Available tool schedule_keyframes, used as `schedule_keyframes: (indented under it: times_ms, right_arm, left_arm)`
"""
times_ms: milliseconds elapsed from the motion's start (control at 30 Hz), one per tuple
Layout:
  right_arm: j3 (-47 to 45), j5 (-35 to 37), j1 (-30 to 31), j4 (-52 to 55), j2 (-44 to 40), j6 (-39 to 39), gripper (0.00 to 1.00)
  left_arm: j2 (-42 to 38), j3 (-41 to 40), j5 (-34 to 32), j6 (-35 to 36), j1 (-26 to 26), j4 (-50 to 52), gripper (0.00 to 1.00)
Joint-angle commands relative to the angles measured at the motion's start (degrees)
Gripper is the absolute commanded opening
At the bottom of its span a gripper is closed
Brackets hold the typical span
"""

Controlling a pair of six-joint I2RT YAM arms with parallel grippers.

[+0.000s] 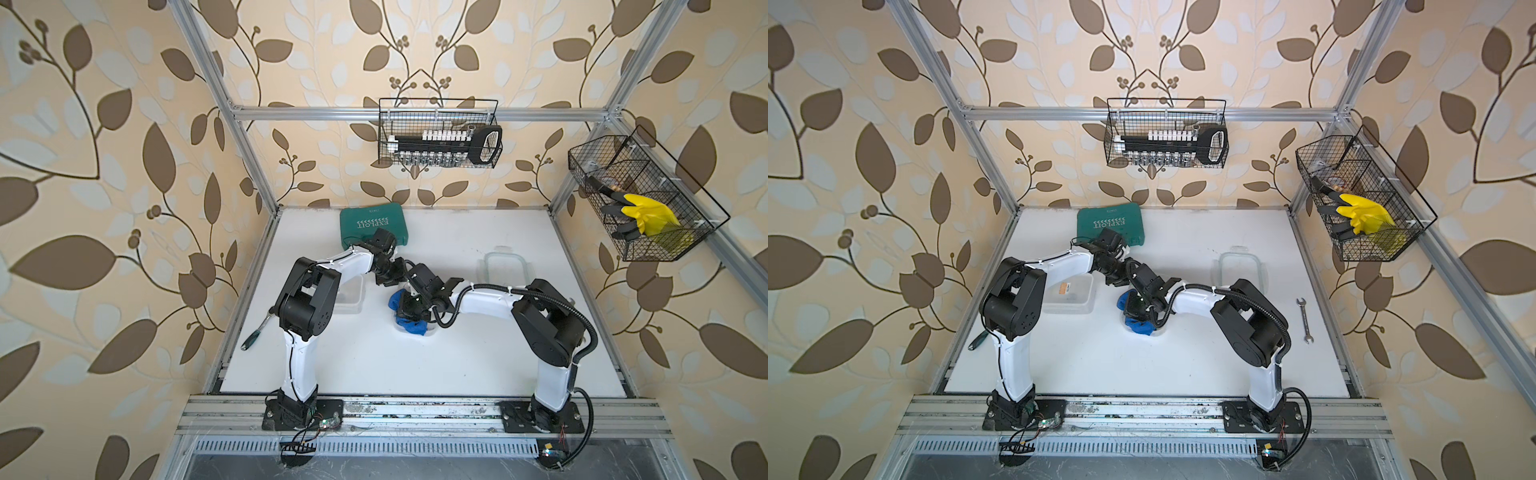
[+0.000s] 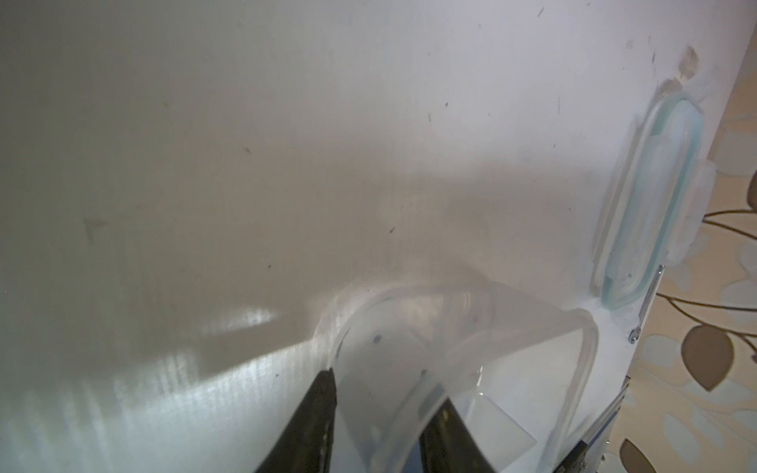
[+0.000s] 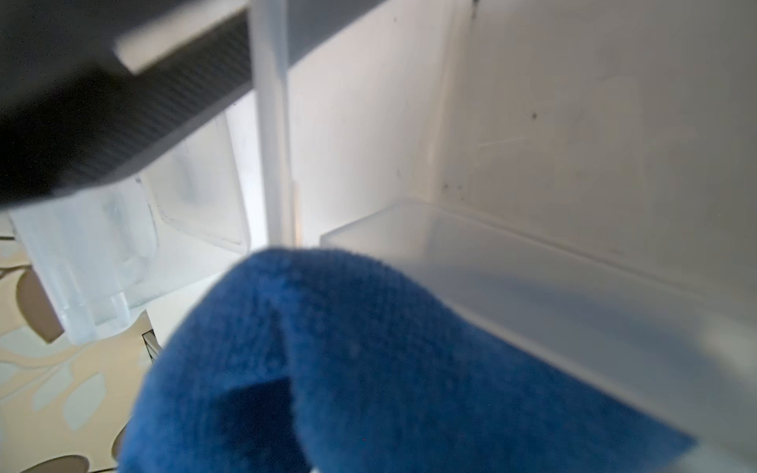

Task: Wipe the insides of the lunch boxes
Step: Wipe the dirt inside the lunch box.

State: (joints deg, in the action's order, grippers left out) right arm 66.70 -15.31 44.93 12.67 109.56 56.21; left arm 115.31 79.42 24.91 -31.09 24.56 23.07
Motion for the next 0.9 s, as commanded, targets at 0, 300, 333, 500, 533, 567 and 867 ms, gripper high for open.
schedule_keyframes:
  times_ms: [0, 300, 333, 500, 533, 567, 867]
  right_arm:
    - [1.2, -5.9, 1.1, 3.5, 0.6, -4.2, 0.00]
    - [2.1, -7.7, 2.9, 6.3, 0.7, -5.7, 0.00]
    - [2.2, -8.3, 3.4, 6.3, 0.7, -6.0, 0.00]
    - [5.3, -10.8, 5.1, 12.9, 1.3, -11.5, 0.00]
    - [6.5, -11.0, 5.5, 16.1, 1.4, -13.7, 0.00]
    - [7.5, -10.4, 5.7, 20.3, 1.4, -16.2, 0.00]
    - [12.1, 9.8, 5.9, 51.2, 2.8, -32.9, 0.00]
  left_arm:
    - [0.6, 1.3, 0.3, 1.0, 0.4, 0.2, 0.26]
    - [0.6, 1.7, -2.0, 0.9, 0.5, 1.3, 0.05]
    - [0.5, 1.8, -2.6, 1.1, 0.5, 1.7, 0.04]
    - [-0.1, 4.0, -7.2, 3.6, 0.5, 5.7, 0.00]
    - [-0.3, 4.5, -8.3, 4.2, 0.5, 6.6, 0.00]
    - [-0.5, 4.9, -9.5, 4.9, 0.5, 7.4, 0.00]
    - [-2.5, 5.0, -15.5, 6.8, 0.2, 10.1, 0.00]
